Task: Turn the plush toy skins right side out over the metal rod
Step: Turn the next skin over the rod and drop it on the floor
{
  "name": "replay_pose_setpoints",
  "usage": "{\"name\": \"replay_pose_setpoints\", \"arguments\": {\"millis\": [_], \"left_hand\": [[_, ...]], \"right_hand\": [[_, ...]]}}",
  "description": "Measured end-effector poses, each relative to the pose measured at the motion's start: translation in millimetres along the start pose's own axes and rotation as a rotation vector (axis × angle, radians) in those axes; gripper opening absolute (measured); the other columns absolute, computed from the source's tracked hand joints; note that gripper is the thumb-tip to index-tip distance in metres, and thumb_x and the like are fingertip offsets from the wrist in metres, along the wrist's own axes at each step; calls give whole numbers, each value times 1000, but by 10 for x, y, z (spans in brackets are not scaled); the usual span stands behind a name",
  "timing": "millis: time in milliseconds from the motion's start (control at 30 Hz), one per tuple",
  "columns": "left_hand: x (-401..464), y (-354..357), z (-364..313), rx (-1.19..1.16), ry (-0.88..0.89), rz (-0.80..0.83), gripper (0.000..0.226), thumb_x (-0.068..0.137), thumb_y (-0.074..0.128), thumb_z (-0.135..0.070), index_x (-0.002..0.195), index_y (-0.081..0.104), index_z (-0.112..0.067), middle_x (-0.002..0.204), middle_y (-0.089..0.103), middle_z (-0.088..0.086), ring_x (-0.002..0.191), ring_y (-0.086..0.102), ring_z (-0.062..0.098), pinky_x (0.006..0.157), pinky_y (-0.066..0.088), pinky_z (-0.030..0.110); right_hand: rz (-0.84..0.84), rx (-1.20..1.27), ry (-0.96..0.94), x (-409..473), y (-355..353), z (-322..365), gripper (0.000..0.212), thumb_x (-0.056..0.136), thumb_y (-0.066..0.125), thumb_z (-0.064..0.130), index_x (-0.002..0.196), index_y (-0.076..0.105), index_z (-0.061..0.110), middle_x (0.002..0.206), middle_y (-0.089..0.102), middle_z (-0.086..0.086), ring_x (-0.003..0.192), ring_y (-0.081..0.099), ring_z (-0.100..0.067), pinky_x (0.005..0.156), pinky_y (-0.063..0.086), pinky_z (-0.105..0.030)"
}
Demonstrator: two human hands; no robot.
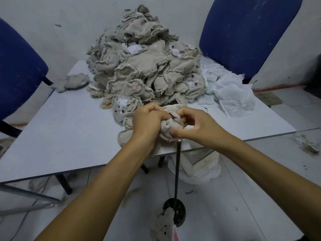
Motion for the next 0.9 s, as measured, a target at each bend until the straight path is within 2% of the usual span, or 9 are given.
{"name": "replay_pose_setpoints", "arguments": {"millis": [133, 267, 333, 400, 500, 600, 667, 767, 900], "left_hand": [[-33, 6, -59, -28, -52, 210, 24, 74, 66, -8, 54, 65, -21, 67, 66, 6, 67, 63, 23, 55, 52, 28], [-84, 3, -146, -92, -1, 420, 21, 89, 59, 1, 75, 61, -14, 65, 66, 3, 54, 61, 13, 49, 50, 20], [-129, 35, -142, -85, -10, 471, 17, 88, 65, 0, 79, 59, -13, 67, 66, 5, 56, 63, 15, 50, 51, 21], [-159, 54, -110, -64, -41, 432, 18, 86, 69, 0, 78, 58, -12, 66, 65, 7, 54, 63, 17, 45, 50, 20], [-174, 32, -60, -90, -94, 336, 27, 83, 69, 4, 66, 58, -15, 61, 64, 8, 47, 59, 16, 38, 45, 19], [-142, 3, -63, -151, -137, 284, 41, 80, 65, 4, 50, 58, -22, 55, 60, 3, 46, 53, 16, 35, 37, 20], [-123, 8, -81, -163, -139, 256, 41, 79, 64, 5, 48, 58, -22, 54, 57, 2, 49, 51, 16, 36, 35, 20], [-112, 29, -89, -172, -149, 254, 39, 77, 65, 7, 50, 57, -21, 56, 57, 5, 50, 51, 18, 36, 35, 20], [-99, 25, -101, -184, -134, 275, 40, 72, 67, 11, 52, 57, -22, 62, 60, 7, 49, 53, 17, 36, 36, 20]], "right_hand": [[-221, -192, -94, -52, -17, -42, 29, 69, 65, 48, 72, 52, 23, 63, 57, 0, 62, 62, -16, 60, 52, -42], [-344, -6, -60, -16, -112, -106, 23, 77, 64, 36, 65, 53, 19, 57, 57, -6, 51, 66, -18, 45, 52, -25], [-370, 118, -10, 30, -122, -144, 24, 88, 66, 18, 66, 58, 18, 61, 61, -14, 50, 65, -20, 48, 52, -28], [-279, 219, 61, 45, -110, -162, 20, 93, 64, 10, 73, 62, 8, 67, 57, -23, 57, 62, -23, 57, 56, -35], [-29, 347, 157, 25, -105, -166, 16, 93, 64, 12, 88, 60, -3, 80, 57, -18, 75, 57, -27, 75, 58, -50], [82, 488, 159, -2, -84, -79, 12, 87, 58, 21, 82, 61, 11, 85, 59, -7, 82, 58, -22, 69, 60, -39], [49, 523, 148, 0, -58, -26, 17, 89, 57, 27, 73, 60, 21, 76, 55, 1, 79, 56, -18, 67, 58, -35], [-47, 514, 133, -12, -32, -13, 18, 96, 62, 23, 80, 61, 14, 69, 53, 3, 71, 57, -13, 69, 61, -38], [-65, 502, 178, -9, -58, -28, 17, 96, 61, 30, 83, 65, 19, 78, 61, 2, 75, 65, -12, 67, 60, -37]]}}
Point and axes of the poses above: each hand's wrist, its own x-axis towards the middle knuckle, its own y-axis out of the palm, z = x × y, the point moved 1 cm from there along x, towards the middle knuckle
